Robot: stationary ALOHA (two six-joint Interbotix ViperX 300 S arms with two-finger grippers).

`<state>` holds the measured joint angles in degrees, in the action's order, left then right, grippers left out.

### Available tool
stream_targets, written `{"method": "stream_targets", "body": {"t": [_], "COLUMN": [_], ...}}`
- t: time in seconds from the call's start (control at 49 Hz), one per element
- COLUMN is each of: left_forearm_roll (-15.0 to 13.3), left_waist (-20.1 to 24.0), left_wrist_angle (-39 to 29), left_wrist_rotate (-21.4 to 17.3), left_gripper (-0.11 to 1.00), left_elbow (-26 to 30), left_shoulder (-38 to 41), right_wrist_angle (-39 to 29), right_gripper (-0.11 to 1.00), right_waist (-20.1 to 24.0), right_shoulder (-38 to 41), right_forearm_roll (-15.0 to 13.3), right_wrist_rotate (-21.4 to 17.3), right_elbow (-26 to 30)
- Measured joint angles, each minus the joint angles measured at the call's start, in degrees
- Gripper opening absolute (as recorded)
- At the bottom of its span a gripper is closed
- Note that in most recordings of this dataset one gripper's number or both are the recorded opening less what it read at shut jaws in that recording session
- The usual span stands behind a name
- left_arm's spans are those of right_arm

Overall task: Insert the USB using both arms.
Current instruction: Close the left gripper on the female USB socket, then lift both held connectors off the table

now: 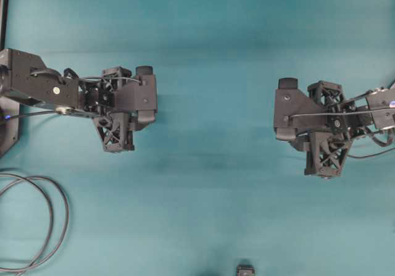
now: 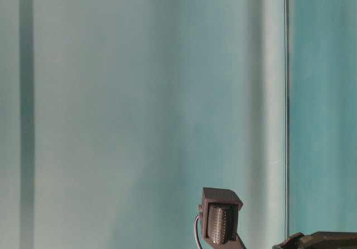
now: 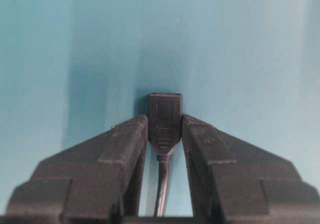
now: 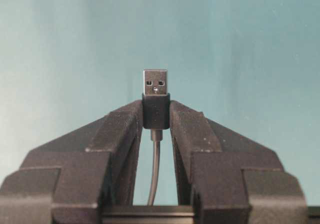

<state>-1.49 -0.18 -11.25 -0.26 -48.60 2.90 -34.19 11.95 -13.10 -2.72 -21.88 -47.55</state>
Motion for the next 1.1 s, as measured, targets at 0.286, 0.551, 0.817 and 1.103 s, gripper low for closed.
{"method": "stream_targets", "body": {"t": [0.286, 0.551, 0.817, 1.103], "left_forearm_roll": [0.00, -2.64, -14.41, -32.43], "left_waist": [-0.18, -1.58, 1.76, 5.98], "left_wrist_angle": [-1.85, -12.39, -16.08, -17.05], "left_wrist_rotate": [-0.26, 5.98, 10.02, 9.40], "left_gripper": [0.28, 0.28, 0.28, 0.28], "left_elbow": [0.88, 3.96, 6.59, 5.36], "left_shoulder": [-0.18, -8.61, -25.49, -34.45], "right_wrist_angle": [-2.11, -6.24, -13.80, -19.42], "right_gripper": [0.20, 0.20, 0.20, 0.20], "right_waist": [0.00, -0.44, 1.49, 5.98], "right_shoulder": [-2.72, -8.88, -12.92, -9.14], "right_forearm_roll": [-2.90, -13.54, -34.80, -47.99], "right_wrist_rotate": [0.09, -5.71, -14.94, -15.56], "right_elbow": [1.32, 3.16, 4.22, 4.22]}}
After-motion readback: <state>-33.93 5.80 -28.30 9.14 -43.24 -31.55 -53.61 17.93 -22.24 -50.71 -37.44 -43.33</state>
